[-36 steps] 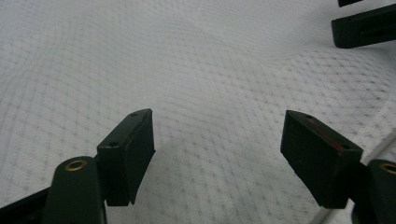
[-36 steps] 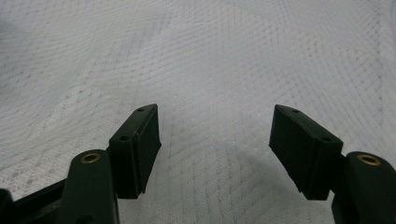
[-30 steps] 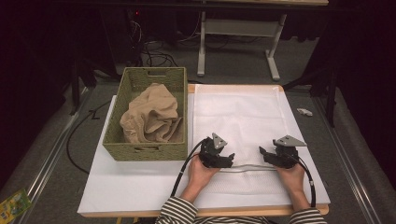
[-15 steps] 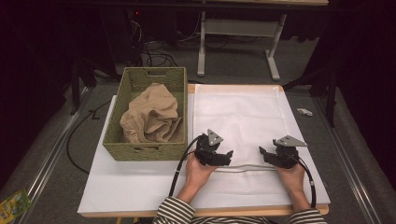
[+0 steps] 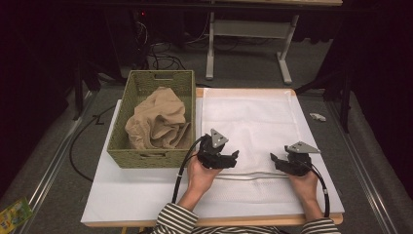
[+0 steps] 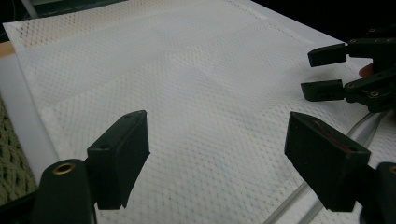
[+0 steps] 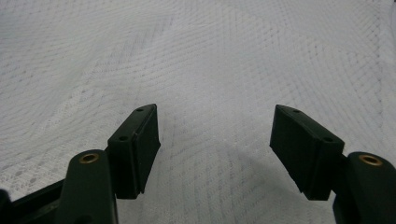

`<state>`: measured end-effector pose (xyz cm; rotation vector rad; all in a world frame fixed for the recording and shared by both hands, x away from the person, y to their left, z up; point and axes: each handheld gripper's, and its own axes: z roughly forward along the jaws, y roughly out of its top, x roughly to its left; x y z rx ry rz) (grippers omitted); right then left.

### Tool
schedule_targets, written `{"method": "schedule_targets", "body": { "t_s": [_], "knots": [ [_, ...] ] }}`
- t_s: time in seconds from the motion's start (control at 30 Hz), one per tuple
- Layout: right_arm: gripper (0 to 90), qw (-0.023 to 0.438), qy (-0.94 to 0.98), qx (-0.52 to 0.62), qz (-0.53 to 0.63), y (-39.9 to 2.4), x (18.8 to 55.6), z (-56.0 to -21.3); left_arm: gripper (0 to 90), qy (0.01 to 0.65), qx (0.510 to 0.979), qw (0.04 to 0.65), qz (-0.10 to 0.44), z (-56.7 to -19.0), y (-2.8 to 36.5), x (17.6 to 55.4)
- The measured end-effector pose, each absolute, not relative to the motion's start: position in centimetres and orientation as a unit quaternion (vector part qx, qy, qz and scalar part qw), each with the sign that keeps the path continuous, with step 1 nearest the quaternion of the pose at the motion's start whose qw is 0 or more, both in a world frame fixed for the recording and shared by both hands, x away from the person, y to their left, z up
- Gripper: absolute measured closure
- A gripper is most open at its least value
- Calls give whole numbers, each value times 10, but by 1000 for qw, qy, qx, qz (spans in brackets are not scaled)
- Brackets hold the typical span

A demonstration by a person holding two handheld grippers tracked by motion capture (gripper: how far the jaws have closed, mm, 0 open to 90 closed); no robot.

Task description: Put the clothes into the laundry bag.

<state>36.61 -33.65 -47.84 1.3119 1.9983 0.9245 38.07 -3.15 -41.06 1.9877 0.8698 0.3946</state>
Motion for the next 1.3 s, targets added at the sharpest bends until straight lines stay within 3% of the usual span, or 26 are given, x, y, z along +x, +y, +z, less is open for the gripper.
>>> {"method": "schedule_targets", "body": {
  "t_s": [0.57,0.77,1.3],
  "knots": [
    [326,285,750,490,340,-336,366,-478,185,350,802,453,171,-392,-16,386],
    [326,285,750,490,341,-335,366,-478,145,382,794,442,167,-386,-6,393],
    [325,285,750,489,341,-336,366,-478,140,391,782,450,182,-373,16,399]
  ]
}}
